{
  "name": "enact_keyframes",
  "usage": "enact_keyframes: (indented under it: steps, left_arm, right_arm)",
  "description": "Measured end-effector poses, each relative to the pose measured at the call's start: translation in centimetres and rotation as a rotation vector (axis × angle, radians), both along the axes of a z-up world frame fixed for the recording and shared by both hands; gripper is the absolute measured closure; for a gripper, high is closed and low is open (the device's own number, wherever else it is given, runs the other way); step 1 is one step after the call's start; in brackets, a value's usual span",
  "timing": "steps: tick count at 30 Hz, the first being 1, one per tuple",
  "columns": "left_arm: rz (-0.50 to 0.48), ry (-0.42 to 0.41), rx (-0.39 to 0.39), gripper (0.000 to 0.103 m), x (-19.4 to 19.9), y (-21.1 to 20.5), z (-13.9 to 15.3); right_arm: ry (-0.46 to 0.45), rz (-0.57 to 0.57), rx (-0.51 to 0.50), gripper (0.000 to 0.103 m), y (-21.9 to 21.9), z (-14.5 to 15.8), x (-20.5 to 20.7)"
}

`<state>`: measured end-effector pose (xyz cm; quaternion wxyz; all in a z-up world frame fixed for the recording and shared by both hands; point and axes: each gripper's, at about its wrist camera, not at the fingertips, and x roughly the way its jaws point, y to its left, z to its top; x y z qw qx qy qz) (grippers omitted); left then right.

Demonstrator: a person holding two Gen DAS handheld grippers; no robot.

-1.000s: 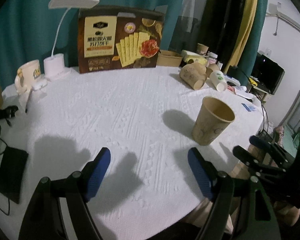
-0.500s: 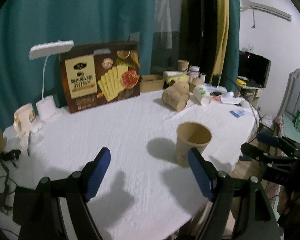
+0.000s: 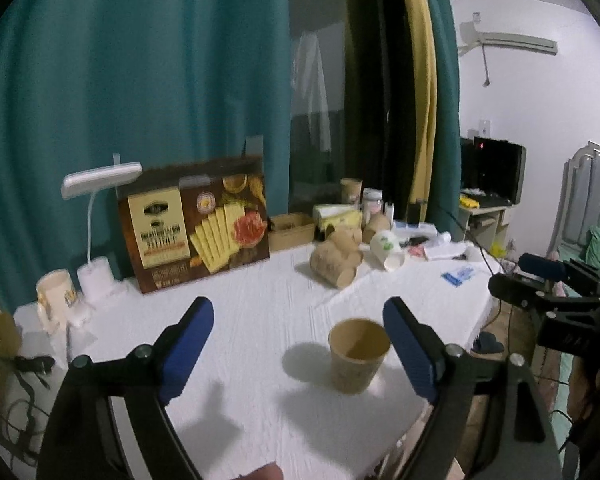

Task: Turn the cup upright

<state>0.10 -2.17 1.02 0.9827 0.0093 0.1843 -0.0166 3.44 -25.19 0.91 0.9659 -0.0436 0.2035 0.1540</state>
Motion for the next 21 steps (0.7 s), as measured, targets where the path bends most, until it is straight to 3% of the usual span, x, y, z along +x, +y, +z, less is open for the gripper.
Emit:
enact_keyframes:
  steps: [11,14,21]
  left_arm:
    - [0.019,-0.184,0.042,0.014,-2.2,0.4,4.6]
    - [0.038,-0.221,0.038,0.010,-2.7,1.1,5.1]
    - [0.051,-0.210,0.014,0.006,-2.5,2.9,4.6]
  right_arm:
    - [-0.140,0.012,0.040,0.031,0.7,5.2,-3.1]
    - [-0.157,0.027,0.061,0.024,1.2,6.0,-3.5]
    - [-0.135,0.044,0.064,0.022,2.6,5.8,-2.8]
